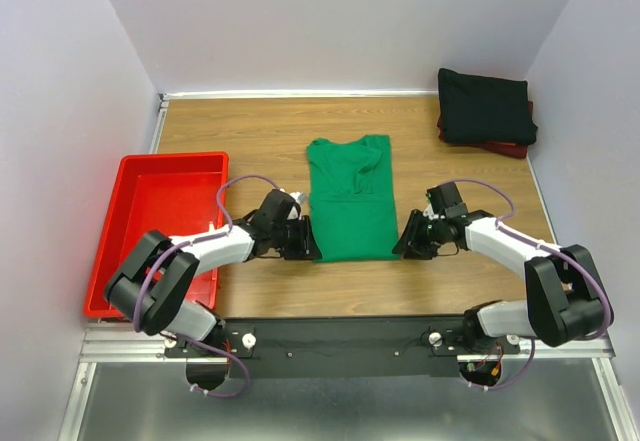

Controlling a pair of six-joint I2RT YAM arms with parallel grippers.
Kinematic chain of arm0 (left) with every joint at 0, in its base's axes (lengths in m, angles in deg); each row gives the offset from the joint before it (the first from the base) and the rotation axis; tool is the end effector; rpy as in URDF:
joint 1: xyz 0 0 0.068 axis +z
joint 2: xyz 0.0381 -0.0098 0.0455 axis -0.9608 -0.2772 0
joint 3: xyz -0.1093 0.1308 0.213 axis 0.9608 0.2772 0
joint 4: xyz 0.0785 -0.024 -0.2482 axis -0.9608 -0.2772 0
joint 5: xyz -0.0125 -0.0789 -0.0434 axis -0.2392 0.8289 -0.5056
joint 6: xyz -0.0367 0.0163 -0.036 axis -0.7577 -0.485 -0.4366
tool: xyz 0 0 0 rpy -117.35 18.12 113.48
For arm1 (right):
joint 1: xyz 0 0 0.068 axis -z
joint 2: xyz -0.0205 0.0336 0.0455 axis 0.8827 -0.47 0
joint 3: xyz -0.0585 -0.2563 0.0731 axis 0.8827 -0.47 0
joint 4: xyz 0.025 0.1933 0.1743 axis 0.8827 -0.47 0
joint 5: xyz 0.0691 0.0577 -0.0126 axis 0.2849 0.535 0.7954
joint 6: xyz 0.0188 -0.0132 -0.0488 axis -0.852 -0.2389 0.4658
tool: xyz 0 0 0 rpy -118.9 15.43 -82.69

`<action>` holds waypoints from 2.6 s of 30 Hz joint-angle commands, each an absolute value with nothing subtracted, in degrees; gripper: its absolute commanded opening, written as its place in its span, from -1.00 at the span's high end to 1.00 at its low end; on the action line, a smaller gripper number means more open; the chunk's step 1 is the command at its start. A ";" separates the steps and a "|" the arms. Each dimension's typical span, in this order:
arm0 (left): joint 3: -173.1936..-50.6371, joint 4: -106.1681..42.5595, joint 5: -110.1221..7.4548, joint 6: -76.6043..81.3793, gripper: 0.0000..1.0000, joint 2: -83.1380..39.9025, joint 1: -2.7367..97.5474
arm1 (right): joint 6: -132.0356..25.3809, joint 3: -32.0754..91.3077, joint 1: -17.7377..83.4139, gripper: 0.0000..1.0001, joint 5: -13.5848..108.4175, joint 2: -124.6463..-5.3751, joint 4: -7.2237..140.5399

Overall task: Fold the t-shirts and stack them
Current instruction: Fold the tshirt

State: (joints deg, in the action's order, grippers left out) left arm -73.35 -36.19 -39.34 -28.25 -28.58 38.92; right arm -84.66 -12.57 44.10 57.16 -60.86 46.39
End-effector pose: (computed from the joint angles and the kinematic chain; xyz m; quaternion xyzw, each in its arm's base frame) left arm 0.2052 -0.1586 0.1470 0.0000 0.9299 -0.3344 0.1530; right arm 0.2120 0.0794 0.1483 0.1367 0.9547 0.2332 0.1246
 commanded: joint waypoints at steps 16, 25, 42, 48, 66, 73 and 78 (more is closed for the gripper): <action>-73.49 -35.58 -40.43 -30.24 0.48 -31.56 36.90 | -85.45 -14.73 44.30 0.36 60.60 -64.44 49.23; -73.76 -38.74 -41.49 -30.15 1.00 -26.90 36.20 | -85.45 -16.74 44.30 0.99 62.63 -58.82 48.36; -66.20 -43.57 -46.85 -41.57 1.00 -5.11 23.64 | -87.73 -22.46 43.25 0.99 64.65 -28.50 31.75; -67.51 -47.00 -50.45 -43.08 1.00 0.87 22.75 | -87.82 -18.69 43.24 0.99 62.81 -23.92 28.32; -90.71 -49.64 -48.79 -23.31 1.00 -17.92 40.76 | -80.18 10.48 43.24 0.99 46.37 -52.82 38.33; -102.14 -49.82 -44.32 -20.75 1.00 -30.31 47.08 | -78.42 25.49 43.33 0.99 43.65 -70.04 42.20; -112.50 -48.41 -42.11 -20.22 1.00 -43.57 51.84 | -77.10 40.62 44.47 0.97 43.64 -87.44 42.64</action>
State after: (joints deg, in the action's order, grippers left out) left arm -106.33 -49.79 -45.68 -22.22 -35.66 48.63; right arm -79.27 30.91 43.35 46.06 -77.27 40.10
